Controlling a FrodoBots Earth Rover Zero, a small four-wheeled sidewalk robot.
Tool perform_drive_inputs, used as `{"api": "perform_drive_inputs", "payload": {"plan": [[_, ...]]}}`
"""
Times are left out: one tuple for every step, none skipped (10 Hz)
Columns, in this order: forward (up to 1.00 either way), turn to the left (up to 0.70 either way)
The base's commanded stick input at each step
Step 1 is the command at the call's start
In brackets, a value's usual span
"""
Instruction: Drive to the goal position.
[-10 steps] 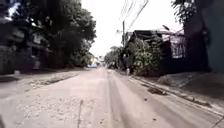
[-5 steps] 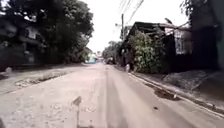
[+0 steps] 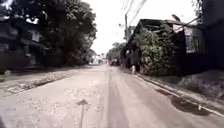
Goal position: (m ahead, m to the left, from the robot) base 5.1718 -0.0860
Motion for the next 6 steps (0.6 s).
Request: {"api": "perform_drive_inputs", "payload": {"plan": [[1.00,0.13],[1.00,0.00],[1.00,0.00],[1.00,0.00],[1.00,0.00],[1.00,0.00]]}}
